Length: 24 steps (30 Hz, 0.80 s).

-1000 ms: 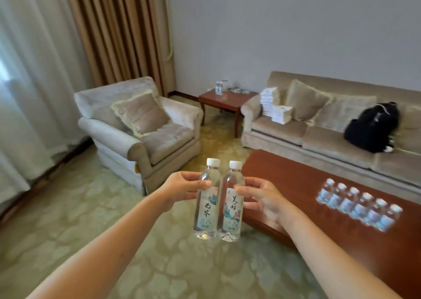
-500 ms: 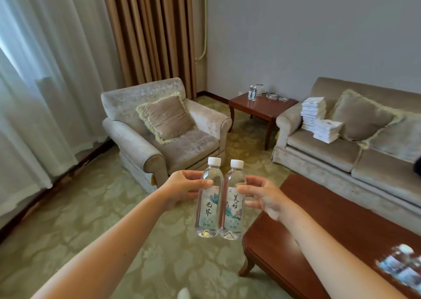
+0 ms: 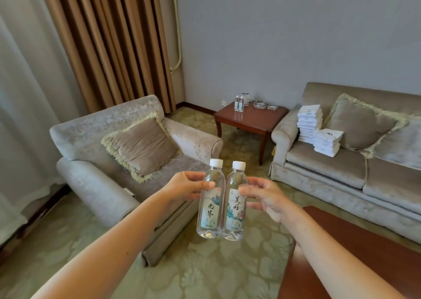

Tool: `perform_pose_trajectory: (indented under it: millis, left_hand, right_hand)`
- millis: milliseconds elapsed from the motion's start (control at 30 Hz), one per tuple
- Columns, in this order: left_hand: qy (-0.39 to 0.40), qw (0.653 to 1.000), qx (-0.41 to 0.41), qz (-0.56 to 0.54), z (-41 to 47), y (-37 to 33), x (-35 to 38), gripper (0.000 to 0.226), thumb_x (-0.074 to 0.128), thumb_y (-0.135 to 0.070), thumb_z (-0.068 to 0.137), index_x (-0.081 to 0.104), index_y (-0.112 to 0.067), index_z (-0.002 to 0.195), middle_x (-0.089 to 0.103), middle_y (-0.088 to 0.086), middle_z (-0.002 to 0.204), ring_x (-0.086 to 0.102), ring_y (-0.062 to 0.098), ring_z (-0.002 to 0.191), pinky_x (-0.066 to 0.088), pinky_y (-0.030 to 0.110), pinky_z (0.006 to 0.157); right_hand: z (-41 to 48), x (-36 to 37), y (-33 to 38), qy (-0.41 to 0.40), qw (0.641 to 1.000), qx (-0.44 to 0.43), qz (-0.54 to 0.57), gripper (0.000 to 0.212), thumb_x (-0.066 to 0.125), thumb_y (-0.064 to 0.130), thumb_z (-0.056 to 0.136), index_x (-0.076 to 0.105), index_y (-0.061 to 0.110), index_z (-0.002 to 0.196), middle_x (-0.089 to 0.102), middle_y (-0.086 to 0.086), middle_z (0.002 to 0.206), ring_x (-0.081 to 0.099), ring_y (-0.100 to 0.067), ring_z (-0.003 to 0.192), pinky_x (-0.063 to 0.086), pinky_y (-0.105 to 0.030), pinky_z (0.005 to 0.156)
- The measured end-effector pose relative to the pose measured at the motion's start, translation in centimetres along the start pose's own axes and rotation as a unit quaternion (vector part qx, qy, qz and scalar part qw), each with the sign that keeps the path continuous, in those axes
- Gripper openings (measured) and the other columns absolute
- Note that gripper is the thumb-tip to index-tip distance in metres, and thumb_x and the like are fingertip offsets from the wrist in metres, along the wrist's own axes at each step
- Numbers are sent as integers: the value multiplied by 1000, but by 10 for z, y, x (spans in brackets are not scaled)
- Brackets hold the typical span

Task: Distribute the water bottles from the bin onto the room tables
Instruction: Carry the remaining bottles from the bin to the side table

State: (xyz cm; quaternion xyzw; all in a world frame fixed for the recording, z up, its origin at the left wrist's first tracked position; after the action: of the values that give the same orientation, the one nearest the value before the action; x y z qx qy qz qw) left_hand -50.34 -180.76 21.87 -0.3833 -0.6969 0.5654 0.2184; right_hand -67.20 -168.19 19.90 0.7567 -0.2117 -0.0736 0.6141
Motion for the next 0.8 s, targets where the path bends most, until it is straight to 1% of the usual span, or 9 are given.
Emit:
perform_pose_trajectory:
  millis: [67, 133, 200, 267, 400, 500, 600, 700, 800]
  left_hand:
    - [9, 1000, -1, -8, 33, -7, -11, 56, 85, -34, 62, 72, -18, 113, 75, 3, 107, 71, 17, 102, 56, 30, 86]
    - [17, 1000, -1, -10, 68, -13, -20, 53, 84, -32, 63, 72, -17, 113, 76, 2, 106, 72, 15, 100, 56, 28, 83]
    - [25, 1000, -5, -9, 105, -17, -28, 53, 84, -32, 64, 71, -17, 114, 76, 2, 107, 71, 15, 100, 56, 28, 86]
    - [30, 999, -8, -11, 147, -22, -36, 53, 84, -31, 64, 72, -17, 114, 75, 3, 107, 71, 16, 102, 55, 31, 89]
    - [25, 1000, -7, -16, 238, -42, -53, 53, 84, -31, 64, 72, -17, 113, 76, 3, 106, 71, 16, 101, 55, 31, 90]
    - [20, 1000, -4, -17, 306, -67, -62, 53, 84, -30, 66, 71, -16, 116, 75, 3, 108, 71, 16, 103, 54, 31, 91]
    - [15, 1000, 2, -16, 377, -98, -70, 45, 82, -28, 70, 72, -19, 113, 75, 2, 107, 70, 14, 102, 53, 28, 87]
    - [12, 1000, 11, -24, 438, -121, -74, 49, 83, -31, 65, 72, -22, 113, 75, -1, 108, 70, 12, 103, 53, 25, 84]
    - [14, 999, 6, -30, 495, -133, -78, 45, 82, -27, 71, 71, -22, 115, 75, -1, 108, 70, 11, 104, 53, 25, 85]
  right_hand:
    - [35, -7, 5, -10, 1000, 6, 4, 46, 82, 3, 69, 66, 7, 112, 76, -11, 102, 74, -23, 89, 59, -31, 62]
    - [70, -14, 11, -20, 1000, 10, 2, 52, 84, 7, 66, 66, 7, 115, 74, -15, 109, 74, -25, 94, 60, -35, 66]
    - [106, -23, 16, -26, 1000, 12, -1, 61, 86, 12, 59, 65, 7, 117, 72, -15, 113, 73, -26, 98, 61, -38, 71]
    - [144, -34, 23, -30, 999, 13, 1, 64, 86, 13, 57, 65, 7, 117, 73, -13, 111, 74, -24, 95, 60, -37, 70]
    - [230, -59, 50, -21, 1000, 10, -1, 50, 84, 7, 66, 67, 7, 114, 75, -7, 100, 74, -20, 92, 59, -33, 67]
    - [297, -85, 77, -20, 1000, 9, -15, 41, 81, 5, 74, 69, 8, 113, 75, -7, 102, 73, -21, 98, 60, -37, 76]
    - [366, -114, 110, -19, 999, 1, -31, 39, 80, 6, 77, 68, 10, 114, 74, -7, 106, 72, -22, 103, 59, -42, 85]
    - [424, -140, 137, -15, 999, -4, -41, 39, 80, 5, 77, 69, 10, 114, 73, -7, 106, 72, -20, 102, 59, -40, 84]
    - [474, -163, 152, -18, 999, 3, -37, 38, 81, 3, 76, 70, 9, 113, 72, -10, 109, 72, -21, 103, 59, -42, 86]
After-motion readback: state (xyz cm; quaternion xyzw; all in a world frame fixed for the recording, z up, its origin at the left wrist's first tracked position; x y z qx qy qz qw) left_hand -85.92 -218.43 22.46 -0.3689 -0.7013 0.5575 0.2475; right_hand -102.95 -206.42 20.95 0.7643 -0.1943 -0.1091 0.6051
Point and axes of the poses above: each hand's wrist, its own z-axis towards the middle knuckle, its own x-axis out of the palm, y = z × x, the point moved 10 cm from there along z, towards the middle knuckle
